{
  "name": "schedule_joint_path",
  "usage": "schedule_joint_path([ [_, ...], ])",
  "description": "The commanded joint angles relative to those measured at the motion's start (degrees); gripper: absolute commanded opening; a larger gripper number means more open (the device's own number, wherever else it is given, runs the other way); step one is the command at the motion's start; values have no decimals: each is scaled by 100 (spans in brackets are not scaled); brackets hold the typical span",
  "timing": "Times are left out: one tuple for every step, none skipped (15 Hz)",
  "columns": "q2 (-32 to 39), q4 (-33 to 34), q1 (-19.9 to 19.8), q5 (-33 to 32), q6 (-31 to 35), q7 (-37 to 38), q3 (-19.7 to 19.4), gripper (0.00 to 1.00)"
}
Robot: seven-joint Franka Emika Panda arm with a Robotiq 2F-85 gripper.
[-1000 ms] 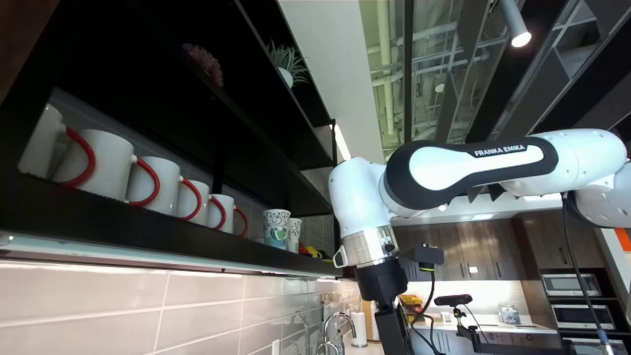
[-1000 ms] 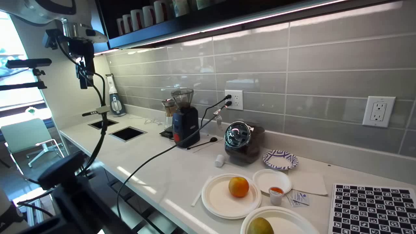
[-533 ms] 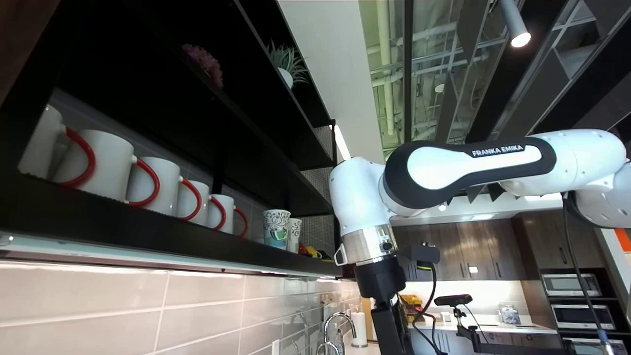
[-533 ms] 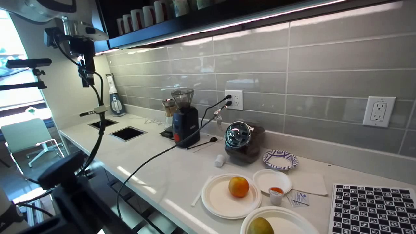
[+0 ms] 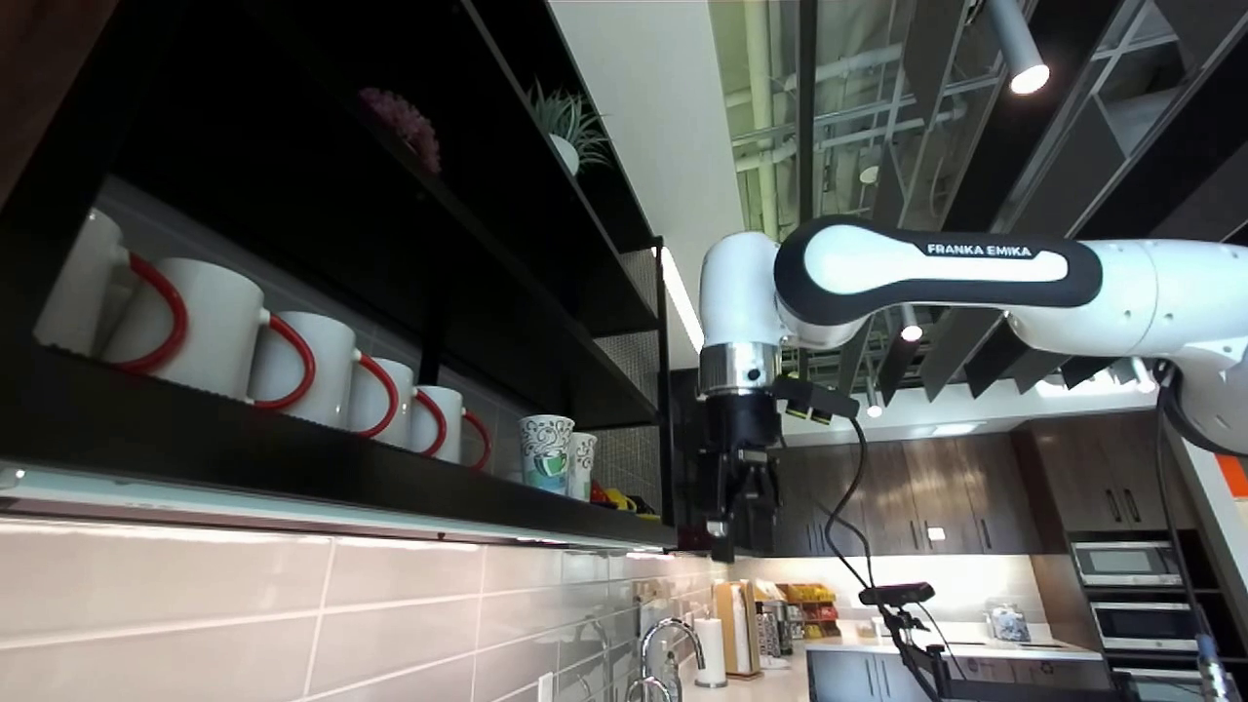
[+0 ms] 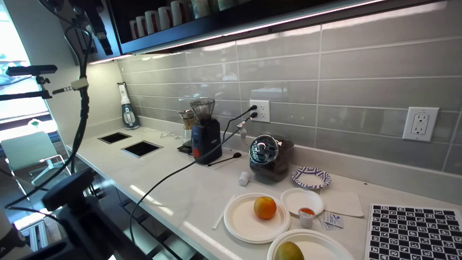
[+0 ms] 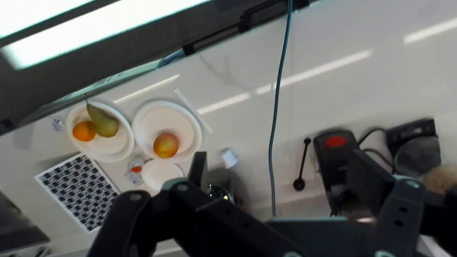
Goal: Pick up the two coffee cups from the cabinet and put them on the counter.
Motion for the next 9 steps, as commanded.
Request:
schedule_joint_path([
  [13,261,-87,-140,19,6,-61,100],
  [14,401,-133,-159,17,-26,-108,100],
  [9,396,-130,-157,13,-35,-119,100],
  [24,365,-117,-158,5,-32,-104,100],
  [38,328,-105,-160,5,-26,-79,100],
  [56,317,-96,-162,5,-20,-60,100],
  [66,317,-93,-162,5,-20,-59,100],
  [66,317,-93,-162,5,-20,-59,100],
  [66,317,-93,-162,5,-20,-60,100],
])
